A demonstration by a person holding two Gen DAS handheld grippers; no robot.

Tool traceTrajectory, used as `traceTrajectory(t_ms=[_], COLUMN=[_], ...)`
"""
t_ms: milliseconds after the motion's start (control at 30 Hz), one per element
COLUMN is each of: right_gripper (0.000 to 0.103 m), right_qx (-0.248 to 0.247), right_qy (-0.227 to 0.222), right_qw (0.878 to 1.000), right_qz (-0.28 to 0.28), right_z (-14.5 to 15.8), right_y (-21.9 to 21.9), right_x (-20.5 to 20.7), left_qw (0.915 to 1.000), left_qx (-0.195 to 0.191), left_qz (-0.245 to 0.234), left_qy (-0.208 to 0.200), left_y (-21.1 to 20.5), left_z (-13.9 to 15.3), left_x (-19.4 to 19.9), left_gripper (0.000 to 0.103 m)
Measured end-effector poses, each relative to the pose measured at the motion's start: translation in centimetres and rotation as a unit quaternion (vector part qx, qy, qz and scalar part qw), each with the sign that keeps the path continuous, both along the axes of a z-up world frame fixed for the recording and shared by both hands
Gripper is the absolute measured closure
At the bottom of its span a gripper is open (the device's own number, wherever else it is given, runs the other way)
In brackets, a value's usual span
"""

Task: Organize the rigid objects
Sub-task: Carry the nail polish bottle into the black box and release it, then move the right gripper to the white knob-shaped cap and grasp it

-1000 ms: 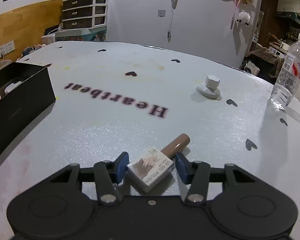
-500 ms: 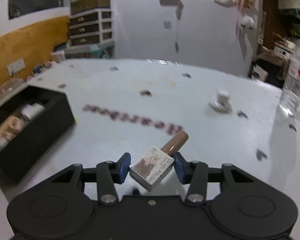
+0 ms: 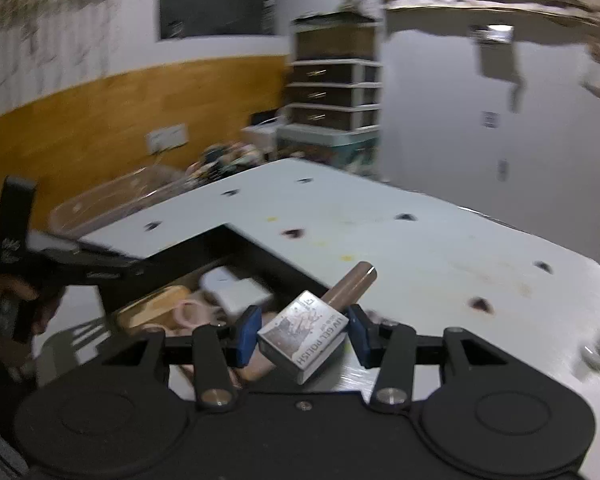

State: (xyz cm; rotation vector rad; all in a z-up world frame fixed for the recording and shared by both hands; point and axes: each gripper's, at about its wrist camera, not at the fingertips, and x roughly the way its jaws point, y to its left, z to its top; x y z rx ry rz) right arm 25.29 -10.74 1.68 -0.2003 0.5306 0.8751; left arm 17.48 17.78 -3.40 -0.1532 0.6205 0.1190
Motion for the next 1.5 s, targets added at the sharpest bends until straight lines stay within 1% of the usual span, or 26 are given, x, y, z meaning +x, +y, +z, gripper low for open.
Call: traceTrajectory(t_ms=[100,167,333,467,500,533,600,767,833,900,1067,1200,1233,1300,1500], right_gripper=[0.055,0.055,0.055,0.054,0.050,0.042,0.039,0.037,0.030,0.026,0.019,0.004,0.002,0.000,0.000], right_qx=[-0.022,-0.033,-0.061,-0.096,-0.098,-0.098,-0.099,-0.100,-0.098,-0.095,-0.089,-0.080,-0.076,-0.069,-0.062], right_qy=[0.003,0.009,0.022,0.033,0.032,0.034,0.035,0.042,0.043,0.044,0.043,0.037,0.035,0.035,0.033], right_qw=[0.999,0.999,0.998,0.995,0.995,0.995,0.995,0.994,0.994,0.994,0.995,0.996,0.996,0.997,0.997], right_qz=[0.030,0.034,0.023,-0.006,-0.006,-0.003,0.002,0.013,0.013,0.015,0.021,0.027,0.029,0.032,0.035], right_z=[-0.2,-0.5,-1.6,-2.2,-2.1,-2.0,-1.7,-1.3,-1.1,-0.9,-0.5,-0.2,-0.1,0.1,0.3], right_y=[2.4,3.4,5.3,6.1,6.1,6.1,6.0,5.6,5.4,5.2,4.8,4.5,4.4,4.2,3.7], right_x=[-0.3,-0.2,0.1,0.2,0.1,0.0,-0.4,-0.9,-1.0,-1.1,-1.4,-1.7,-1.8,-2.0,-2.2], left_qw=[1.0000,0.9999,0.9998,0.9997,0.9997,0.9997,0.9997,0.9997,0.9997,0.9997,0.9998,0.9998,0.9999,0.9999,0.9999], left_qx=[-0.003,-0.006,-0.010,-0.013,-0.014,-0.015,-0.014,-0.013,-0.013,-0.012,-0.010,-0.008,-0.008,-0.007,-0.004], left_qz=[-0.005,-0.007,-0.011,-0.014,-0.015,-0.016,-0.016,-0.016,-0.016,-0.015,-0.014,-0.013,-0.012,-0.012,-0.009], left_qy=[-0.004,-0.006,-0.011,-0.014,-0.014,-0.014,-0.013,-0.013,-0.013,-0.012,-0.011,-0.009,-0.009,-0.008,-0.004], left_y=[0.1,0.2,0.4,0.6,0.6,0.6,0.7,0.7,0.7,0.7,0.6,0.5,0.5,0.5,0.3], left_z=[0.0,0.0,-0.1,-0.1,-0.2,-0.2,-0.2,-0.2,-0.2,-0.2,-0.2,-0.1,-0.1,-0.1,0.0], left_x=[-0.1,-0.1,-0.3,-0.4,-0.4,-0.4,-0.3,-0.2,-0.2,-0.2,-0.1,-0.2,-0.1,-0.1,-0.1], left_gripper=[0.096,0.096,0.096,0.096,0.097,0.097,0.096,0.097,0.097,0.097,0.097,0.097,0.097,0.097,0.096])
